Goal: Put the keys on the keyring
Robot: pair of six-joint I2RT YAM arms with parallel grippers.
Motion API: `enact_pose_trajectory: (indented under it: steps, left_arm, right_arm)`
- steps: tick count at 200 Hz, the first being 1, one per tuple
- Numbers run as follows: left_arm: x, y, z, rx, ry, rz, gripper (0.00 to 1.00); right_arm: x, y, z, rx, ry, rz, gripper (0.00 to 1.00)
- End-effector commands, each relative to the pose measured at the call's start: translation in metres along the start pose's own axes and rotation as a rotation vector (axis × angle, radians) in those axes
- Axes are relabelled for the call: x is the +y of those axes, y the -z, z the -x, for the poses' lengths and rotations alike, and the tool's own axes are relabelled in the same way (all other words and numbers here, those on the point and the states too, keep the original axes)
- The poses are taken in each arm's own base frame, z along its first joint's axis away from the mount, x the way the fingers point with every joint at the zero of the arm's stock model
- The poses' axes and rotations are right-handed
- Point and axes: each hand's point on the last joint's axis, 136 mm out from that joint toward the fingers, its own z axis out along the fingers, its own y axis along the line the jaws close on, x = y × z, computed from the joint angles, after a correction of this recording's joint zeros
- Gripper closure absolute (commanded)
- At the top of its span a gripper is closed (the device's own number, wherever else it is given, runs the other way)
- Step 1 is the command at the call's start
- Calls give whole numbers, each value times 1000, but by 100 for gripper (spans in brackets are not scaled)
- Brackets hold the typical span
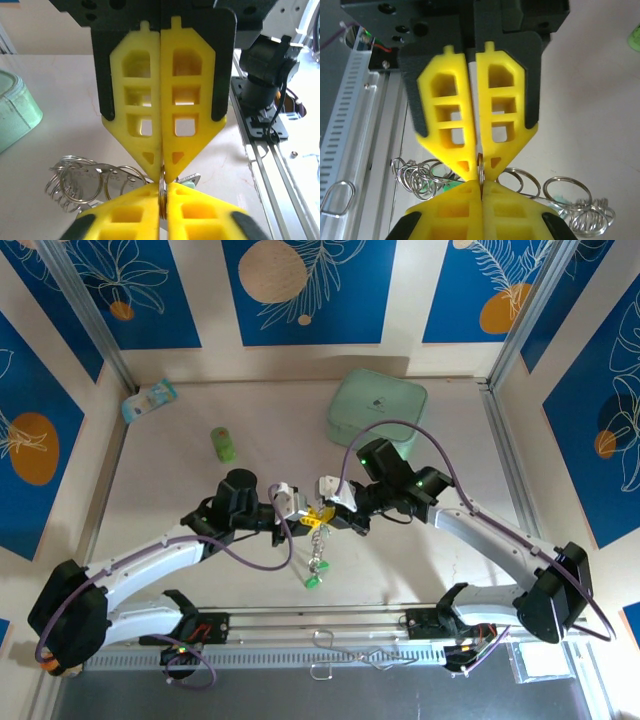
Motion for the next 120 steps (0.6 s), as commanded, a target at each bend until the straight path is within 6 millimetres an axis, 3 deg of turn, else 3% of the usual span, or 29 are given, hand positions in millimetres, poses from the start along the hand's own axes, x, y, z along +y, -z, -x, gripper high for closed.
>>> enact_pose_trajectory:
  steps: [1, 17, 36, 44, 120]
  left_arm:
    - [-7, 1, 12, -13, -39, -45, 98]
    - [-7, 1, 14, -26, -43, -46, 100]
    - [-7, 3, 18, -56, -39, -34, 100]
    - [-7, 3, 19, -72, -35, -27, 100]
    - [-5, 5, 27, -177, -18, 0, 100]
  right_arm:
    - [5, 5, 9, 5, 60, 10, 100]
    - [2, 6, 10, -17, 38, 1, 100]
    - [0, 14, 10, -112, -41, 0, 76]
    - [0, 16, 9, -154, -74, 1, 72]
    - [4, 6, -9, -217, -177, 6, 71]
